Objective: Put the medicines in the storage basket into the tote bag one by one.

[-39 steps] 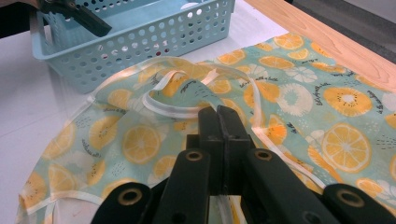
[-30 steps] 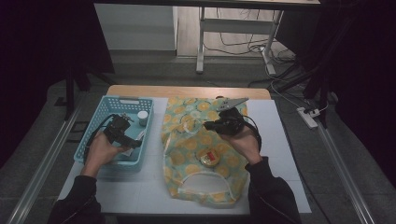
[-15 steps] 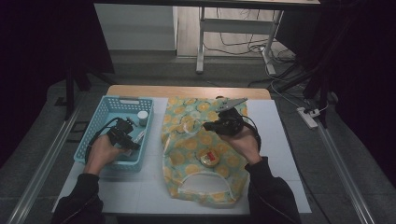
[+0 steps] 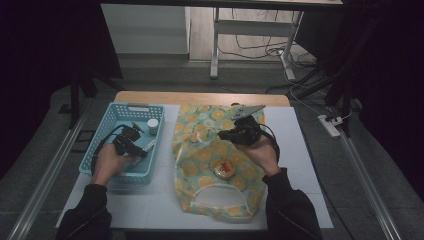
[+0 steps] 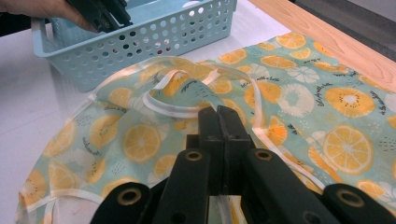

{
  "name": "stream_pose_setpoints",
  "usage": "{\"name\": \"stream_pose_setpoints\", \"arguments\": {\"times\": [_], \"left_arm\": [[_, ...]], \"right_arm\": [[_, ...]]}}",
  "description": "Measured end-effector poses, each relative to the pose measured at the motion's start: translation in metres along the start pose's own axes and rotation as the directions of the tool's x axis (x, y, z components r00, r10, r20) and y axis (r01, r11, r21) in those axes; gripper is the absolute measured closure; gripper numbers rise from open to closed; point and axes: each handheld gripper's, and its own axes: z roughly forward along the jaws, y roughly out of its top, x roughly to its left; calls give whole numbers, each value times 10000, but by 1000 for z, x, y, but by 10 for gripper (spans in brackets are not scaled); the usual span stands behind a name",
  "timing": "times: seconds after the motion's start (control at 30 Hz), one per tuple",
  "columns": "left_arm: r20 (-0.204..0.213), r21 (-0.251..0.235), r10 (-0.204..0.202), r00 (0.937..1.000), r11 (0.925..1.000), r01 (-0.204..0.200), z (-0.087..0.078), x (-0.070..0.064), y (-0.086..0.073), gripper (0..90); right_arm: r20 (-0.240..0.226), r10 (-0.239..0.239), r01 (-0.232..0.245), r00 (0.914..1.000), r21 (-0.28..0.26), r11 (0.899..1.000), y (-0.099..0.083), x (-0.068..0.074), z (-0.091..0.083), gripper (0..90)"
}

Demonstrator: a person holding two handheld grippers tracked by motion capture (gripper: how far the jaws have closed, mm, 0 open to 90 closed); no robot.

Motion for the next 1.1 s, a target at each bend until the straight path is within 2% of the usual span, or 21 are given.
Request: {"name": "stream_pose_setpoints", "arguments": {"times": [0.2, 0.33, 0.47, 0.63, 0.7, 0.83, 0.97, 1.1], "left_arm": [[-219, -308, 109, 9997, 9995, -115, -6, -1, 1, 719], [-376, -594, -101, 9992, 9982, 78, -13, -1, 2, 720], [-426, -829, -103, 9990, 9965, 68, -19, -2, 2, 720], [-321, -1303, -47, 9995, 9915, 4, -29, -2, -1, 721], [-155, -1452, -160, 9998, 9893, 136, -34, -1, -3, 721], [-79, -1791, -170, 9998, 9837, 153, -45, -3, -7, 721], [-1, -1985, -208, 9998, 9799, 203, -54, -8, -11, 721], [82, -2186, -63, 9999, 9758, 79, -61, -15, -15, 722]], "right_arm": [[22, 5, -5, 10000, -62, 10000, 0, 0, -1, 900], [38, -4, 4, 10000, -77, 10000, 1, 0, -1, 900], [65, -7, 8, 10000, -98, 10000, 1, 0, -1, 900], [52, -17, 18, 10000, -128, 9999, 1, 1, -1, 900], [50, -21, 21, 10000, -121, 9999, 2, 1, -2, 900], [64, -33, 34, 10000, -148, 9999, 2, 1, -2, 900], [76, -21, 22, 10000, -169, 9999, 2, 1, -2, 900], [83, -41, 43, 10000, -169, 9998, 2, 2, -1, 900]]}}
